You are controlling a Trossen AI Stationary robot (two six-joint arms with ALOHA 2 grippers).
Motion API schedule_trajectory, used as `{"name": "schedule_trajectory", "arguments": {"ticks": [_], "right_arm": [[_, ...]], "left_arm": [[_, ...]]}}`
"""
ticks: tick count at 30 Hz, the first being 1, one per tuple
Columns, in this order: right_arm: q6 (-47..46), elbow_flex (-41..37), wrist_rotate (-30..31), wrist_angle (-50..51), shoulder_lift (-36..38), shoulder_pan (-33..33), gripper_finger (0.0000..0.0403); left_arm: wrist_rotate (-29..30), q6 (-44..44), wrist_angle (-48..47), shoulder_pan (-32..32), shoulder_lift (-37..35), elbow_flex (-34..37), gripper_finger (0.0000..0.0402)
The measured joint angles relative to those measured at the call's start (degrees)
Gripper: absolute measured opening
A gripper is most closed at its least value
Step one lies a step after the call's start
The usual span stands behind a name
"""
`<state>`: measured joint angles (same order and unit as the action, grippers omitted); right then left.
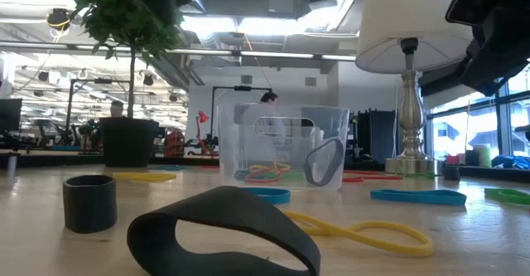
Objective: Pick and place rubber bands into bin
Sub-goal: Put the red rubber band into the transparent container
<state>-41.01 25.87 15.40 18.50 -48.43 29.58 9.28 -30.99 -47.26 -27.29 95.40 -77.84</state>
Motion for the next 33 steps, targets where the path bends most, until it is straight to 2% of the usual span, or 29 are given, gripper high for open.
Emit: {"name": "schedule_trajectory", "arguments": {"ticks": [4,8,11,18,21,26,33], "right_arm": [[2.4,0.0,0.0,0.2,0.1,0.0,0.0009],[2.9,0.0,0.0,0.3,0.1,0.0,0.0017],[3.5,0.0,0.0,0.6,0.1,0.0,0.0016],[4.1,0.0,0.0,0.6,0.1,0.0,0.0006],[4.1,0.0,0.0,0.6,0.1,0.0,0.0008],[4.1,0.0,0.0,0.6,0.1,0.0,0.0013],[4.0,0.0,0.0,0.5,0.1,0.0,0.0007]], "left_arm": [[-2.4,-4.7,-2.0,-1.8,4.5,-3.7,0.0003],[-4.1,-15.1,-3.8,-4.2,7.0,-5.0,0.0003],[-6.0,-28.4,-5.4,-6.6,7.8,-5.1,0.0003],[-6.0,-59.9,-13.2,-12.8,7.8,-5.1,0.0005],[-6.0,-69.3,-14.8,-15.0,8.2,-5.1,0.0013],[-5.9,-76.8,-14.7,-16.3,10.4,-5.1,0.0045],[-6.5,-79.9,-15.4,-16.5,14.2,-5.0,0.0102]]}}
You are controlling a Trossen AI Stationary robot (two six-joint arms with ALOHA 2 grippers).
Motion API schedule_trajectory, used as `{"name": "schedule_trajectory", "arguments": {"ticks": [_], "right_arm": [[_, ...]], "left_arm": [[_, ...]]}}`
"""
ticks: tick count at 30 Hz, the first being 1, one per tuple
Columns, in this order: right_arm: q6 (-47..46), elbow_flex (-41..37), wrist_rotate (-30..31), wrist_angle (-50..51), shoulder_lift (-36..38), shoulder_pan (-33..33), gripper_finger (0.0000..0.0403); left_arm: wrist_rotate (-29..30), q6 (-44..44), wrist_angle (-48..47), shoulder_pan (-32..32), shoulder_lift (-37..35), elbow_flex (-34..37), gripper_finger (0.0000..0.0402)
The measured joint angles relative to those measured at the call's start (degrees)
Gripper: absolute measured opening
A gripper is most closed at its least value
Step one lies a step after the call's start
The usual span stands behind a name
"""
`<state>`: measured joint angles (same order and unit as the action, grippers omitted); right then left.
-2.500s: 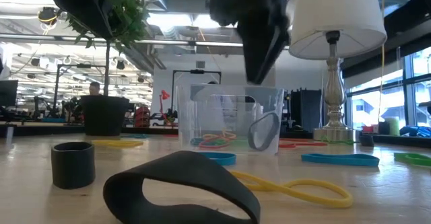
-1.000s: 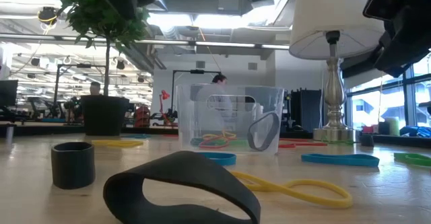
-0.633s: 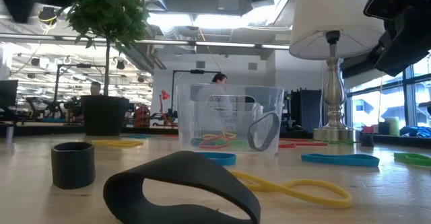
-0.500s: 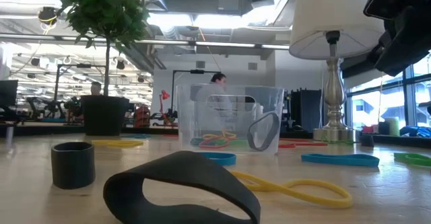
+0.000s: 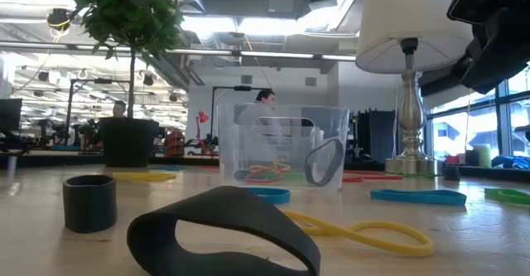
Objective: Pick and place rubber bands into bin
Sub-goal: Put the red rubber band into the transparent container
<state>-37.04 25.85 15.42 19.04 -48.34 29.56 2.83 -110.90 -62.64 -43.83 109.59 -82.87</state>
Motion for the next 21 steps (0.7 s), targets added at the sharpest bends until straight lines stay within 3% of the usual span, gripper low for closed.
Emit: {"name": "schedule_trajectory", "arguments": {"ticks": [8,21], "right_arm": [[-0.3,0.0,0.0,-0.1,0.0,0.0,0.0011],[-0.4,0.0,0.0,-0.1,0.0,0.0,0.0012]], "left_arm": [[-7.4,-4.6,0.2,-0.3,3.2,2.2,0.0118],[-7.5,-9.2,14.8,-0.7,2.8,11.9,0.0113]]}}
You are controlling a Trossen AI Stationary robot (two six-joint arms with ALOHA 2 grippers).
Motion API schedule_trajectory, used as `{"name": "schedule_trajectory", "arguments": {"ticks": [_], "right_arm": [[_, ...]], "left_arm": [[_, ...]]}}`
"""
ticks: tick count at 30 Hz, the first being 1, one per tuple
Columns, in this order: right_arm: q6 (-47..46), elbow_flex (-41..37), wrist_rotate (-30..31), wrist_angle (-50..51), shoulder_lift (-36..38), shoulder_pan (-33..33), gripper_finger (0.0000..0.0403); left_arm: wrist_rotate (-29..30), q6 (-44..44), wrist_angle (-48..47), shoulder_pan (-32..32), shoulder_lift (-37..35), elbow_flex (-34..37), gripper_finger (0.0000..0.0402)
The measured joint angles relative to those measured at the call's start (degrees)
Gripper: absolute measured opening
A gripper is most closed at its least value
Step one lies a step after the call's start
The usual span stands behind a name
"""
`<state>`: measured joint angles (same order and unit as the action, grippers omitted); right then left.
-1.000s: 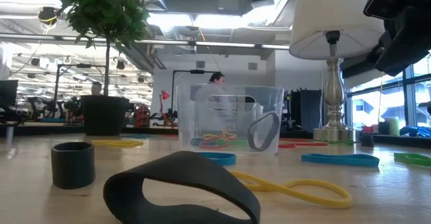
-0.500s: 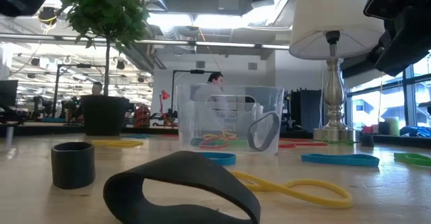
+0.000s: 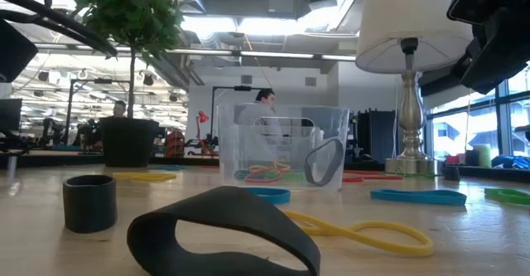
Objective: Pick and place rubber bands into bin
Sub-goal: Put the red rubber band into the transparent container
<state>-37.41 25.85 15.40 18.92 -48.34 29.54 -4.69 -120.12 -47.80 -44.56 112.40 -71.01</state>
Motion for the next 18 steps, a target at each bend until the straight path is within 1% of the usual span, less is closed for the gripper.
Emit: {"name": "schedule_trajectory", "arguments": {"ticks": [3,8,9,14,18], "right_arm": [[0.0,0.0,0.0,0.0,0.0,0.0,0.0012],[0.1,0.0,0.0,0.0,0.0,0.0,0.0012],[0.1,0.0,0.0,0.0,0.0,0.0,0.0012],[0.2,0.0,0.0,0.0,0.0,0.0,0.0012],[0.2,0.0,0.0,0.0,0.0,0.0,0.0012]], "left_arm": [[-0.1,1.6,0.1,0.0,-0.1,0.1,0.009],[-0.5,1.8,-0.4,0.0,-0.1,0.1,0.0017],[-0.5,2.0,-0.4,0.0,-0.2,0.1,0.001],[0.2,7.2,-0.2,0.3,-2.1,0.4,0.0002],[1.7,10.3,-1.3,1.8,-5.8,0.4,0.0003]]}}
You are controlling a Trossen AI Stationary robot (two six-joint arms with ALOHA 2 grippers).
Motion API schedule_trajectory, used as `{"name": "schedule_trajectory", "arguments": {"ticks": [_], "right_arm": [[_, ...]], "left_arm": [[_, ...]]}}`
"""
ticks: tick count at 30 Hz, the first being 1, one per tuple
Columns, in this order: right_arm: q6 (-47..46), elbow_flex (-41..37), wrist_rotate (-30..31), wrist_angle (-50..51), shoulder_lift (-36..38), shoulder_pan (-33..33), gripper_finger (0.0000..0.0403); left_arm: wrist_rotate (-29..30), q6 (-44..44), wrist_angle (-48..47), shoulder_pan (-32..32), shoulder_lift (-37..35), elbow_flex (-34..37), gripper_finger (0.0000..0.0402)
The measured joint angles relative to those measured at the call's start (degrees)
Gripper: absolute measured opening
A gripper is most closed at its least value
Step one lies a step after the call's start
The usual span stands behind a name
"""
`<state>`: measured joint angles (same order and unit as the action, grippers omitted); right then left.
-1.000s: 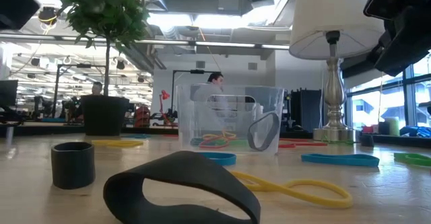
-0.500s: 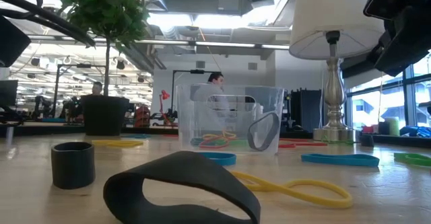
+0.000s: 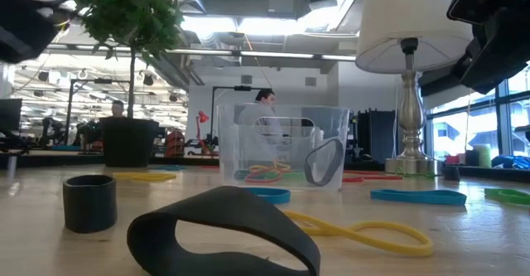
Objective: Pick and place rubber bands into bin
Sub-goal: Put the red rubber band into the transparent container
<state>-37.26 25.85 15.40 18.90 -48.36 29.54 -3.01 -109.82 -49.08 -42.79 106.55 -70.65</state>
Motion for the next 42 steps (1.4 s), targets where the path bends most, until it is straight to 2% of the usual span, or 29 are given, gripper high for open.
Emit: {"name": "schedule_trajectory", "arguments": {"ticks": [4,7,12,15,20,27,34,38,42], "right_arm": [[0.0,0.0,0.0,-0.4,0.0,0.0,0.0012],[-0.1,0.0,0.0,-1.0,0.0,0.0,0.0012],[-1.6,0.0,0.0,-1.6,0.0,0.0,0.0012],[-1.7,0.0,0.0,-1.6,0.0,0.0,0.0012],[-1.8,0.0,0.1,-1.9,0.0,0.0,0.0012],[-5.8,0.0,4.3,-1.9,0.0,0.0,0.0012],[-9.6,0.0,6.0,-1.9,0.0,0.0,0.0012],[-10.7,0.0,8.9,-2.0,-0.2,0.0,0.0012],[-10.8,0.0,9.2,-2.8,-0.4,-0.5,0.0012]], "left_arm": [[5.3,6.2,-0.2,2.1,-4.0,-0.1,0.0002],[10.8,14.0,-0.2,4.6,-7.1,-0.8,0.0002],[19.0,32.1,-0.9,9.8,-11.5,-4.4,0.0002],[21.9,44.2,-2.0,13.9,-12.9,-7.7,0.0002],[22.4,60.3,-7.4,21.4,-13.1,-16.1,0.0002],[22.8,79.4,-6.3,31.0,-13.2,-22.5,0.0002],[18.3,90.1,-4.3,38.4,-11.4,-22.5,0.0002],[15.5,94.1,-3.1,40.5,-8.3,-22.5,0.0002],[13.1,98.7,-1.9,41.5,-3.8,-22.5,0.0003]]}}
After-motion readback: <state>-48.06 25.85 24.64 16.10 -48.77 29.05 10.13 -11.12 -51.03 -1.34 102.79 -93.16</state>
